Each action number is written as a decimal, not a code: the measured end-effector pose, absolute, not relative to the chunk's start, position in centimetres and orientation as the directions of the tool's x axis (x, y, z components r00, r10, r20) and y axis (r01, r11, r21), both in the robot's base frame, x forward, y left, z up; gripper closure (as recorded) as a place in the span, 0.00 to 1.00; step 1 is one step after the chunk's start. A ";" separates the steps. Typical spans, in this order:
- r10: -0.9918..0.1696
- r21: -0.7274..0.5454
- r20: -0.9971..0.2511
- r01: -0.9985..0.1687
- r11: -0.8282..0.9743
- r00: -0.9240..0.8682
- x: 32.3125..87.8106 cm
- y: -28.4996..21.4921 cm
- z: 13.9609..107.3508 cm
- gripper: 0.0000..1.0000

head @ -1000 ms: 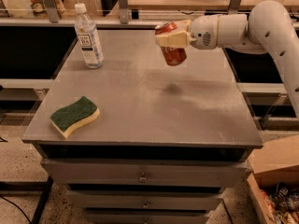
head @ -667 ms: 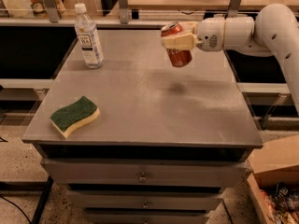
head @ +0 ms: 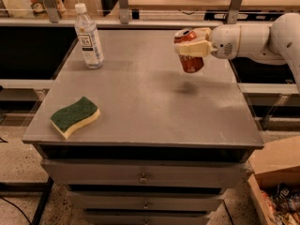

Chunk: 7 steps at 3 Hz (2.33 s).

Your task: Place coke can upright

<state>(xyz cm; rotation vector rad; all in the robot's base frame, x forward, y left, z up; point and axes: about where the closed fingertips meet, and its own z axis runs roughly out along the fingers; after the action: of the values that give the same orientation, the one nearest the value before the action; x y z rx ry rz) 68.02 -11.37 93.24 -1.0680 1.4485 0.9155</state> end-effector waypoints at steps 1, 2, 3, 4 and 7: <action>-0.122 -0.006 -0.992 -0.956 0.292 -0.031 67.5 -12.6 92.6 1.00; -0.127 -0.004 -0.991 -0.959 0.282 -0.033 67.3 -13.1 91.2 0.82; -0.125 0.002 -0.991 -0.960 0.280 -0.038 67.3 -13.5 90.0 0.59; -0.124 0.010 -0.991 -0.959 0.284 -0.047 67.2 -13.8 89.3 0.36; -0.132 -0.020 -0.991 -0.948 0.318 -0.024 66.6 -15.1 90.2 0.00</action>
Offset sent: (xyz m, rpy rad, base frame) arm -0.0095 -0.0317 -0.0361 0.0025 0.0053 0.0229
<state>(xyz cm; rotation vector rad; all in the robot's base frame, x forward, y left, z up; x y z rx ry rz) 66.62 -15.13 90.21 -1.0578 1.4441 0.9002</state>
